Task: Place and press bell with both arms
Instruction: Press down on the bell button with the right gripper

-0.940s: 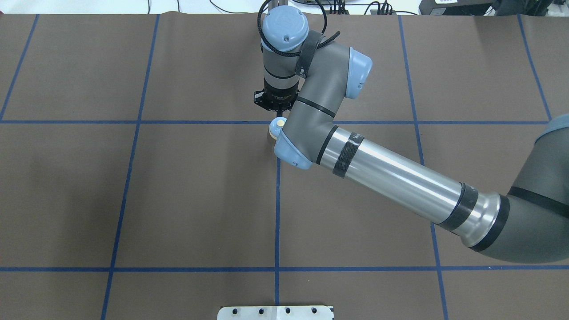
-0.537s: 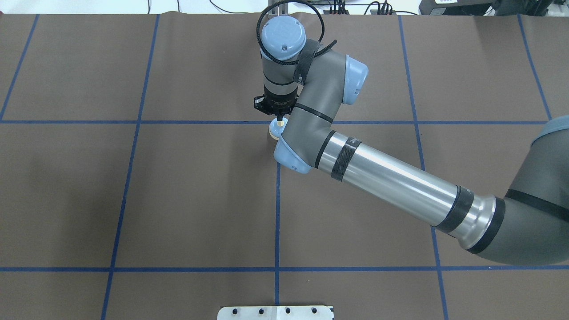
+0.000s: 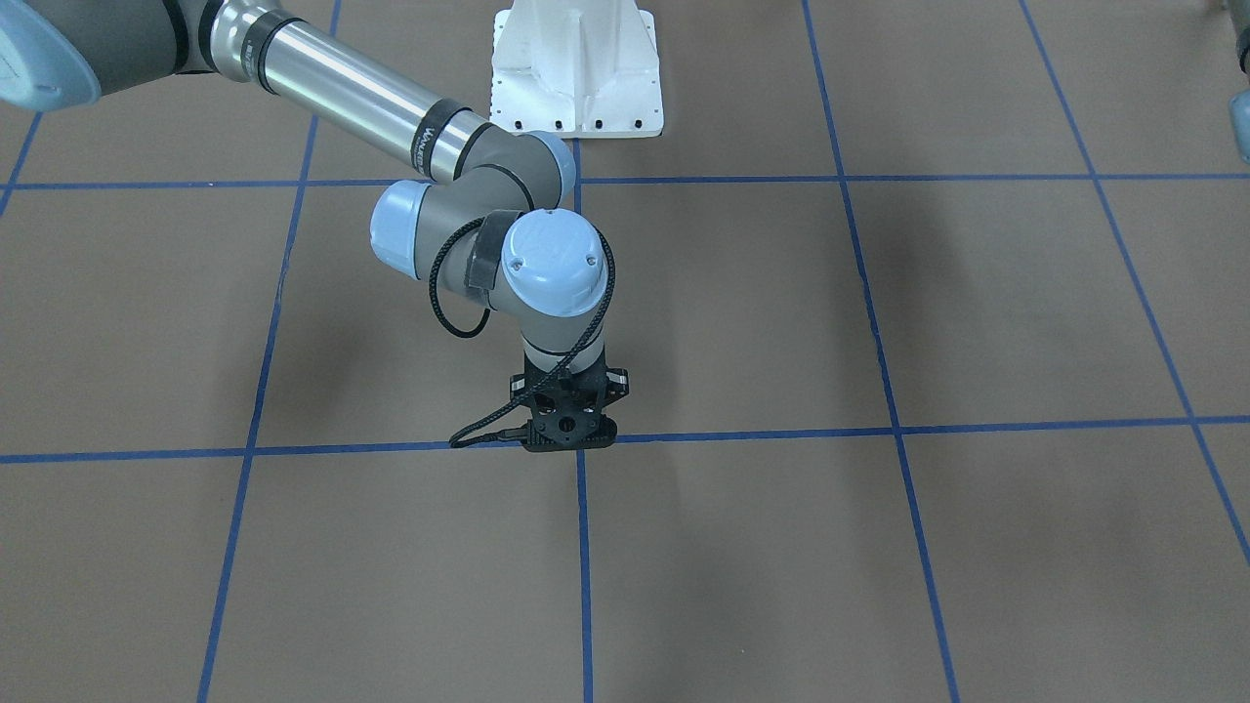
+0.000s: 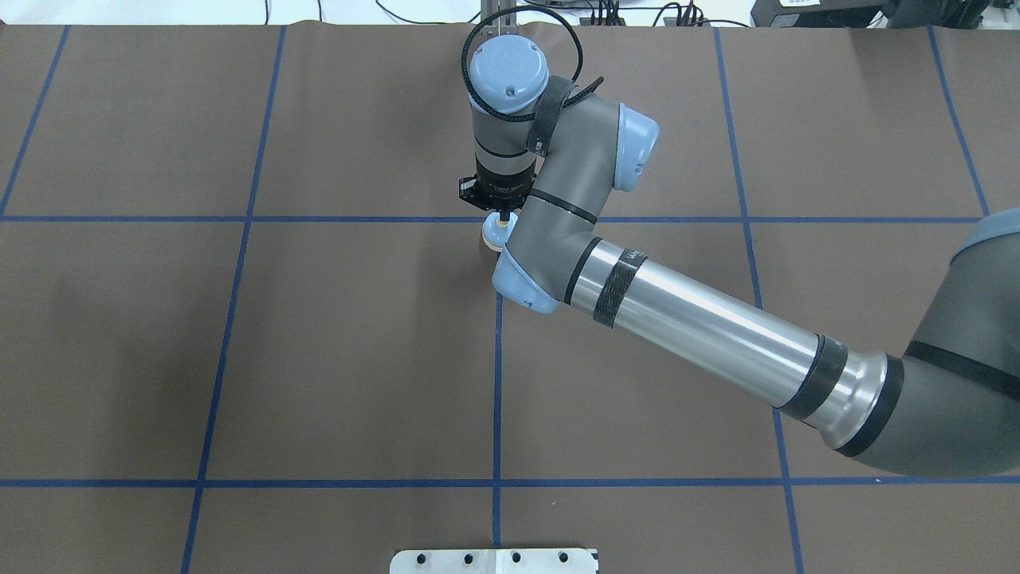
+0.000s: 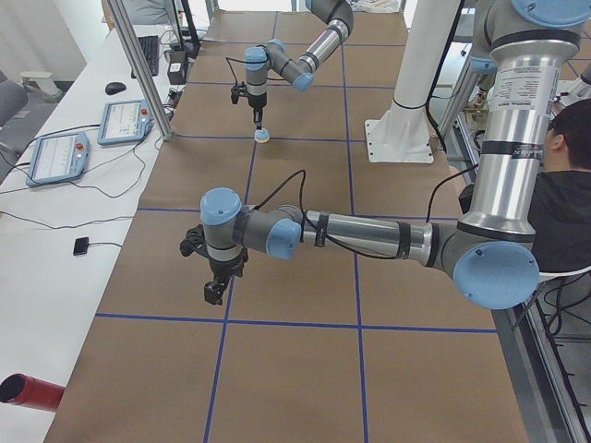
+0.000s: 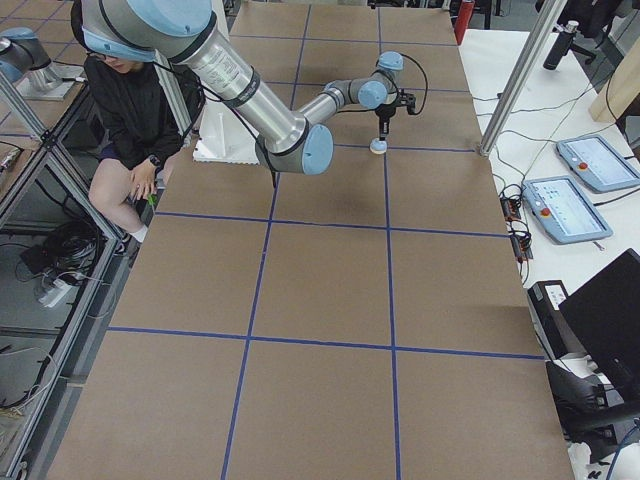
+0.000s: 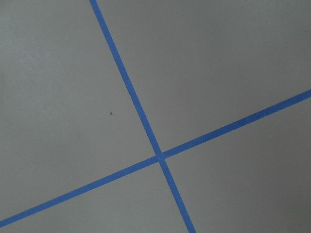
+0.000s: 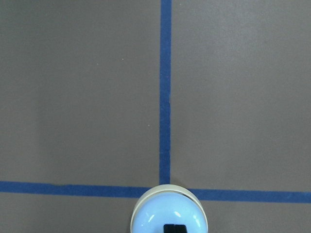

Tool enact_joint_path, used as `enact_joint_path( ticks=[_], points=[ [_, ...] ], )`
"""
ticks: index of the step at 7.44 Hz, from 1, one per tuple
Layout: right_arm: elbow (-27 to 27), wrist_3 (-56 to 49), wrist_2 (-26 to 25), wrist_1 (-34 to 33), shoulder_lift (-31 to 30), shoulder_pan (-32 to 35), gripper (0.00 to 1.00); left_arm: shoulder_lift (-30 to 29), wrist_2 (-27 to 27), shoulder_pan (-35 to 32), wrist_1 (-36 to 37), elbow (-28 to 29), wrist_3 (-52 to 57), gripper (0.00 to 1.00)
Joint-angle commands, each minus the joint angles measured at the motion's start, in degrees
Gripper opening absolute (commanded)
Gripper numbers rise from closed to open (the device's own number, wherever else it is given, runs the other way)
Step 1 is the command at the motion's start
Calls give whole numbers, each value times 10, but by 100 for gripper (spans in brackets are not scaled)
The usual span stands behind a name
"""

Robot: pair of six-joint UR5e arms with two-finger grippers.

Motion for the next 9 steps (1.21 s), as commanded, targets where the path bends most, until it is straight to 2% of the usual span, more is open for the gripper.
enact_joint_path(
  ticks=[1,7,9],
  points=[
    [-1,0,0,0,0,-3,0,0,1,0,0,0,0,100],
    [0,0,0,0,0,-4,0,0,1,0,-1,3,0,100],
    [36,2,7,-4,0,9,0,0,1,0,-1,0,0,100]
  ],
)
